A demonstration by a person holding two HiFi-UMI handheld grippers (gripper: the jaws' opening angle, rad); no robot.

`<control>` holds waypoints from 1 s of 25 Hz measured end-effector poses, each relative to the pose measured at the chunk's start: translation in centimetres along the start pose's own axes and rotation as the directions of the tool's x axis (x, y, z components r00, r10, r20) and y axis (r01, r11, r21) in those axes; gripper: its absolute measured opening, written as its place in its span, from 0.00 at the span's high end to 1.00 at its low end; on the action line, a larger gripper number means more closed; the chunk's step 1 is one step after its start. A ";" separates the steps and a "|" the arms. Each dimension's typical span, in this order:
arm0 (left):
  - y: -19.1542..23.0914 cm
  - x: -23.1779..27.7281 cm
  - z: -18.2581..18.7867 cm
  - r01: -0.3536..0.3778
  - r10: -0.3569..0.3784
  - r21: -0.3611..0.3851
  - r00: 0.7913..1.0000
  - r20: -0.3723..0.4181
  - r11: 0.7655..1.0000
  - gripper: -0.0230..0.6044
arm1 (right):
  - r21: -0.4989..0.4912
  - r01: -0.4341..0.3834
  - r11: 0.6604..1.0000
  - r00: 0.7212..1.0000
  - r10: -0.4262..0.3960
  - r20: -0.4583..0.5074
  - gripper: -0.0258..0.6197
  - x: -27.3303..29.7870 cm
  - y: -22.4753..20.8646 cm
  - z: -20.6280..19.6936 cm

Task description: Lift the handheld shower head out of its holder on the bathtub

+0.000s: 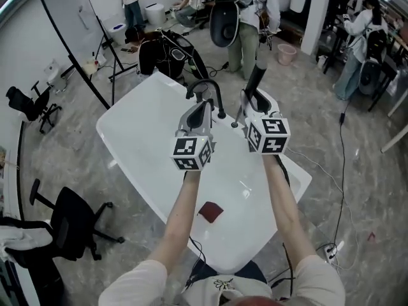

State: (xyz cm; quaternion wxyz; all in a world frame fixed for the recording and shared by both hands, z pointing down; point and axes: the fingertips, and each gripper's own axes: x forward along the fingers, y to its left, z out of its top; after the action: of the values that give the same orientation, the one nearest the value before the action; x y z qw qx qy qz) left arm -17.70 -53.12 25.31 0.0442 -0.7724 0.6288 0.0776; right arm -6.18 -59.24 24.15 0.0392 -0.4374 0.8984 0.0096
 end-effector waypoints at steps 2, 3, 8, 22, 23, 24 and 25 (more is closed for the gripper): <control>-1.5 -0.4 1.8 -0.013 0.013 0.033 1.000 0.011 0.999 0.96 | -0.030 0.005 1.000 1.000 -0.004 0.027 0.73 -2.0 0.2 2.2; -2.5 -0.8 2.4 -0.011 0.011 0.031 1.000 0.015 0.999 0.96 | -0.040 0.006 0.999 1.000 -0.005 0.030 0.73 -3.1 0.3 2.8; -6.1 -3.8 5.5 0.000 0.000 -0.007 0.999 0.041 1.000 0.96 | -0.049 -0.008 0.999 0.999 0.010 0.048 0.73 -8.7 2.0 5.4; -10.7 -9.6 6.9 0.094 -0.079 -0.140 0.991 0.109 0.986 0.96 | 0.067 0.052 0.996 0.994 -0.059 0.097 0.73 -17.7 6.1 3.8; -10.5 -9.7 7.2 0.100 -0.079 -0.166 0.989 0.128 0.981 0.96 | 0.067 0.057 0.996 0.993 -0.063 0.097 0.73 -17.7 6.1 3.7; -10.3 -9.7 7.4 0.105 -0.078 -0.187 0.986 0.145 0.977 0.96 | 0.065 0.062 0.996 0.993 -0.068 0.097 0.73 -17.7 6.1 3.5; -10.1 -9.7 7.6 0.106 -0.075 -0.200 0.985 0.157 0.974 0.96 | 0.062 0.067 0.996 0.993 -0.072 0.095 0.73 -17.7 6.2 3.4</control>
State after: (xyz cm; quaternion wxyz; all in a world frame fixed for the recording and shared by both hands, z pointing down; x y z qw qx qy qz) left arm -10.20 -40.39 19.29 0.0133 -0.7928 0.5762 0.1980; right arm 0.04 -41.35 22.04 0.0960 -0.4661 0.8795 0.0033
